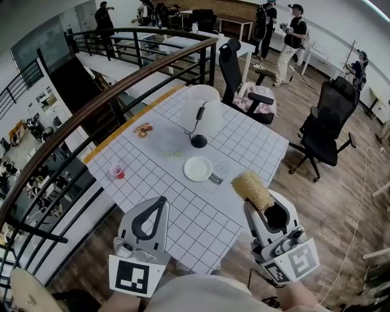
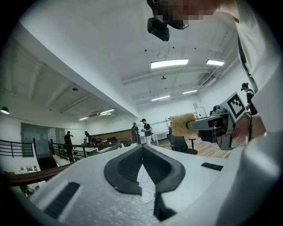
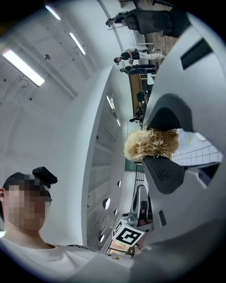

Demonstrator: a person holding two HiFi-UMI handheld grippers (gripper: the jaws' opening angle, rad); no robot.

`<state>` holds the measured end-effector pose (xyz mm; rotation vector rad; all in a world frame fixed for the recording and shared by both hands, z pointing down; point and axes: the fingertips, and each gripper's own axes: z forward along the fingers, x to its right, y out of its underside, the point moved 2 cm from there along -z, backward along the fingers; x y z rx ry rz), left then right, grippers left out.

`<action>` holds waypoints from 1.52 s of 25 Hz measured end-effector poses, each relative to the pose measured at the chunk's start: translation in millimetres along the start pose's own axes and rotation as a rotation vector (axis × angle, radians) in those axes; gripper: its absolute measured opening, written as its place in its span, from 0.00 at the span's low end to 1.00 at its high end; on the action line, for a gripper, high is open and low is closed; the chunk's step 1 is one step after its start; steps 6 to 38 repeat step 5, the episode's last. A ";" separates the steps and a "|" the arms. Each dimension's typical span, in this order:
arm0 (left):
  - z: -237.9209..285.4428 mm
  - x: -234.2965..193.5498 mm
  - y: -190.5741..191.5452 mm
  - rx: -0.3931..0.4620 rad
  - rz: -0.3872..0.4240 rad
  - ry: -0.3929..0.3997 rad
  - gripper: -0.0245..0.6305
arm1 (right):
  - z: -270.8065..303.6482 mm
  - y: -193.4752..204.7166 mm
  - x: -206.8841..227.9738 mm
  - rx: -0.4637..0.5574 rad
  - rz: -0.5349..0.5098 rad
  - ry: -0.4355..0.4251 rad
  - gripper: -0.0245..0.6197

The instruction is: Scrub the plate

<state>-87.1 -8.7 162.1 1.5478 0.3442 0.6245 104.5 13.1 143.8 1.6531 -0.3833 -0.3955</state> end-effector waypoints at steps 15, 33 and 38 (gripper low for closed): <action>-2.7 -1.7 6.5 -0.021 -0.006 -0.003 0.06 | 2.5 3.0 -3.3 0.001 0.004 -0.001 0.27; -2.7 -1.7 6.5 -0.021 -0.006 -0.003 0.06 | 2.5 3.0 -3.3 0.001 0.004 -0.001 0.27; -2.7 -1.7 6.5 -0.021 -0.006 -0.003 0.06 | 2.5 3.0 -3.3 0.001 0.004 -0.001 0.27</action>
